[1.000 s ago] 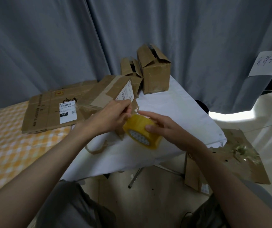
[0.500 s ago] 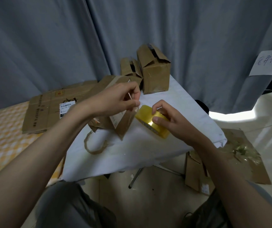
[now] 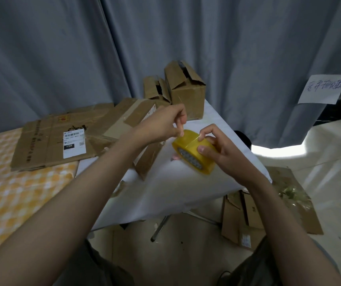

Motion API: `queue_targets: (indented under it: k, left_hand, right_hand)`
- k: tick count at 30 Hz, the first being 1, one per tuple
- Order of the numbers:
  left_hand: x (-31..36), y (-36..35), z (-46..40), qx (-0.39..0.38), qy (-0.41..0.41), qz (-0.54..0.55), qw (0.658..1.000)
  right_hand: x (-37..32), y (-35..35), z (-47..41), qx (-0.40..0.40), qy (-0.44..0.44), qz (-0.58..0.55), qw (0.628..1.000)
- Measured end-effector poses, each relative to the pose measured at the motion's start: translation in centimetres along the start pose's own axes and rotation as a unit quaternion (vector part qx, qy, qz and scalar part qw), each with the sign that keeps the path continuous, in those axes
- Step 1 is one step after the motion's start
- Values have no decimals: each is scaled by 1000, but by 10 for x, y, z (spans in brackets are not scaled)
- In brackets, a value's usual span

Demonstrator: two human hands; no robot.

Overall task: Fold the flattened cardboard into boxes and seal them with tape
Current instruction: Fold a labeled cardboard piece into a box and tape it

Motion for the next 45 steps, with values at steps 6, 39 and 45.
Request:
queue_targets:
  k: [6, 39, 45]
  left_hand:
    - [11, -9, -9, 74, -7, -51, 996]
    - [-129, 70, 121, 230, 13, -34, 973]
    - [-111, 68, 115, 252, -6, 3, 968]
  right_hand:
    - [8, 31, -1, 77, -38, 1, 996]
    - [-59, -123, -97, 67, 56, 204, 975]
    - [-46, -84, -72, 133, -45, 120, 983]
Point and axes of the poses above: each hand's wrist, its own z-axis away from the middle knuckle, its own y-axis out of the back of the hand, x = y × z, the point moved 9 cm from there along -z, towards the middle knuckle, and after that the axes turned 3 degrees about y, right-handed, at the moved point
